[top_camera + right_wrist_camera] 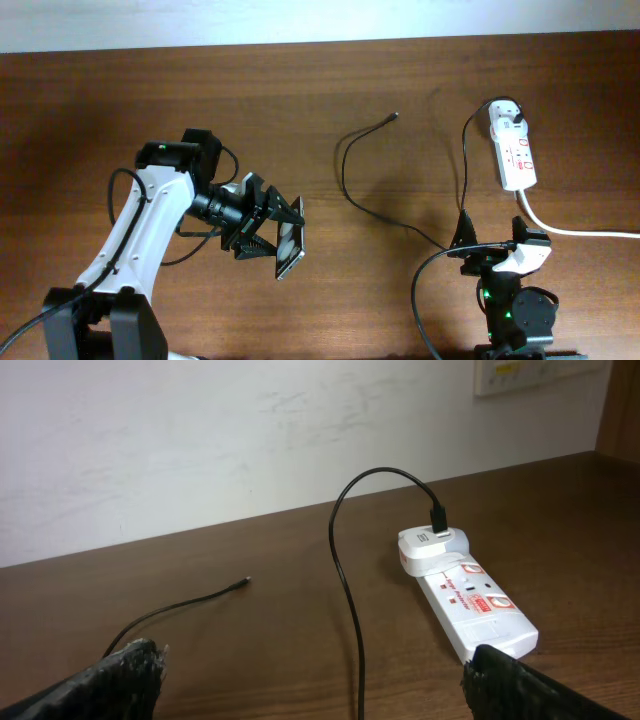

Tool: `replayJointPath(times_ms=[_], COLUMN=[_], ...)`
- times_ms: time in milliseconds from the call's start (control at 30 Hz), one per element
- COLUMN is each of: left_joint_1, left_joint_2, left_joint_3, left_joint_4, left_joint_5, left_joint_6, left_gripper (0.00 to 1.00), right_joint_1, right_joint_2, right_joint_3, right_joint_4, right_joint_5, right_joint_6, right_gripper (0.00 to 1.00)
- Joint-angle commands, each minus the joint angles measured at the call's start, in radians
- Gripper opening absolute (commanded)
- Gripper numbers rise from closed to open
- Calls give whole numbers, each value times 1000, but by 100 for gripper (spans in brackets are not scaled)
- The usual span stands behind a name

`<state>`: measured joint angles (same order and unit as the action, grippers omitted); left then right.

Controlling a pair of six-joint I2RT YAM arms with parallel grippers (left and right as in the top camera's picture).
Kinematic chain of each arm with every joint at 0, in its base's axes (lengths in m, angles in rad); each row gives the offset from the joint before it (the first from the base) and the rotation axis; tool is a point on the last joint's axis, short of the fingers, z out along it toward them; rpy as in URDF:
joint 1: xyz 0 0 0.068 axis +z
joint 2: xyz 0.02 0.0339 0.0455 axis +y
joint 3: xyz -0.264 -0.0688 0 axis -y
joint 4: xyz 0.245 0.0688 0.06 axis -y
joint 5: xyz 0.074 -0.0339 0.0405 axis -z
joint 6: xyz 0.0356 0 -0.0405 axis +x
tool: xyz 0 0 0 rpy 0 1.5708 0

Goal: Plug charger to phone and switch on socket
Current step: 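Lift the phone with the left gripper and tilt it upright, then bring the right gripper to the phone and grasp its edge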

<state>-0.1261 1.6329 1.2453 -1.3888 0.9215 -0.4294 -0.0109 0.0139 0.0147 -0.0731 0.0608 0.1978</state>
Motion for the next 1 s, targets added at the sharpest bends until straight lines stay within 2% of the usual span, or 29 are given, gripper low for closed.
replayJointPath(times_ms=[0,267,367,700,767,900,967], left_joint_1=[0,0,0,0,0,0,0], left_joint_2=[4,4,4,4,4,4,4], left_joint_3=[6,6,6,6,6,6,6], left_joint_4=[-4,7,72,238,278,409,443], left_joint_5=[53,52,51,51,51,51,52], left_joint_6=[20,21,60,60,40,-66,-114], left_gripper=[63,62,62,63,63,63,64], right_joint_1=[-3,-3,-3,-3,-3,-3,-3], right_joint_2=[-8,-8,-8,-8,-8,-8,-8], right_joint_3=[-9,-9,-9,-9,-9,-9,-9], right_joint_4=[-1,-1,-1,-6,6,26,25], right_joint_5=[-5,-5,-5,-47,-193,-648,-966], right_joint_6=[-10,-10,-10,-6,99,609,848], right_gripper=[99,99,99,99,99,99,99])
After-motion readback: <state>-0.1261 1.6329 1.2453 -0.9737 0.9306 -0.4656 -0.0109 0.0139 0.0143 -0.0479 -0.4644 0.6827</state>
